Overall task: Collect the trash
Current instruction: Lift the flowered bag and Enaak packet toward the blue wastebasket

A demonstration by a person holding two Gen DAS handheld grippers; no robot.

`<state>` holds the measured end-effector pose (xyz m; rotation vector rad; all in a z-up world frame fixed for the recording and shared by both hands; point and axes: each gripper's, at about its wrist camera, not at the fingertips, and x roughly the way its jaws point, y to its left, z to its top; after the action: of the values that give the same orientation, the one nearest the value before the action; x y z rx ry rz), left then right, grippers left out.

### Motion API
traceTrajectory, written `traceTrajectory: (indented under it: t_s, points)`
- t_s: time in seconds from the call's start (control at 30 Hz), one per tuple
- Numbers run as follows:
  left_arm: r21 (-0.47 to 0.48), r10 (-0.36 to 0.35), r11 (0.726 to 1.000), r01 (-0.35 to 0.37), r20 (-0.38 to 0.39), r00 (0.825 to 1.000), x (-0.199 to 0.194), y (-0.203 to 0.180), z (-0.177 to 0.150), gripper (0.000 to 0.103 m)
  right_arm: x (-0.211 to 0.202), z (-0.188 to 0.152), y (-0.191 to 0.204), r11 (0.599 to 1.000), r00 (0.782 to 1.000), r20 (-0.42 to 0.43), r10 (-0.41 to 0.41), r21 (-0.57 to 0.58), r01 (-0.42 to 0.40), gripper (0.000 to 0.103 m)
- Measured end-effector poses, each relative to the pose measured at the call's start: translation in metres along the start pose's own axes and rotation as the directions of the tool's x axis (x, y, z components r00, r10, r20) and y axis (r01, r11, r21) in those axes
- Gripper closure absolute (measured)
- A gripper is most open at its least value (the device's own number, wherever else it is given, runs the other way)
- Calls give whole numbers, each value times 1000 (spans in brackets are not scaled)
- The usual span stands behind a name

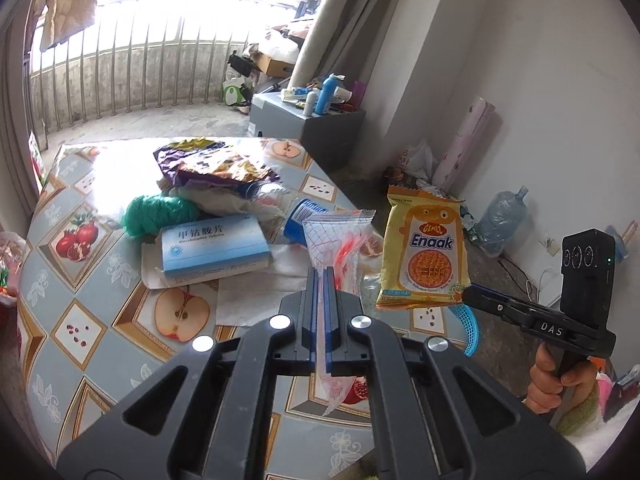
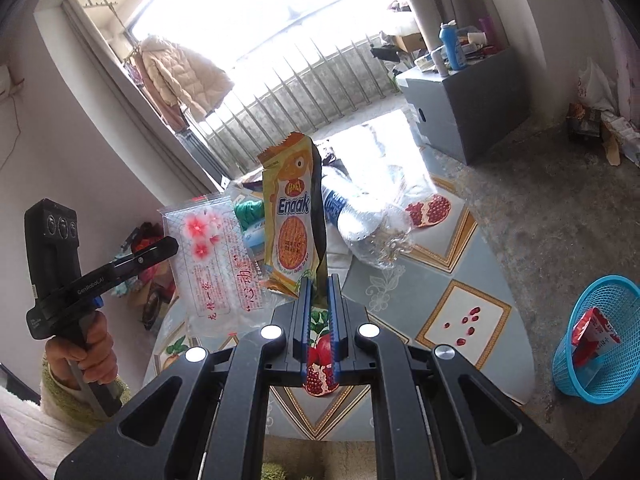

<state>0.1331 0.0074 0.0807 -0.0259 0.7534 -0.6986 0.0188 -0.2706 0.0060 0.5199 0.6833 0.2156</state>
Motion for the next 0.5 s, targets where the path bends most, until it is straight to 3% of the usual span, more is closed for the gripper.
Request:
traceTrajectory:
  t_s: [0.27, 0.4, 0.5]
  points:
    - [150, -112, 982, 114, -23, 993, 36, -81, 34, 102, -66, 2, -61, 988, 982, 155, -103, 129, 83, 95]
    - [241, -189, 947, 210, -108, 976, 77, -142, 41, 102, -105, -7, -110, 957, 955, 210, -210, 244, 157, 95]
    - [312, -221, 910, 274, -196, 955, 117, -194, 38, 102, -130, -21, -149, 911, 924, 219, -315, 343, 229, 95]
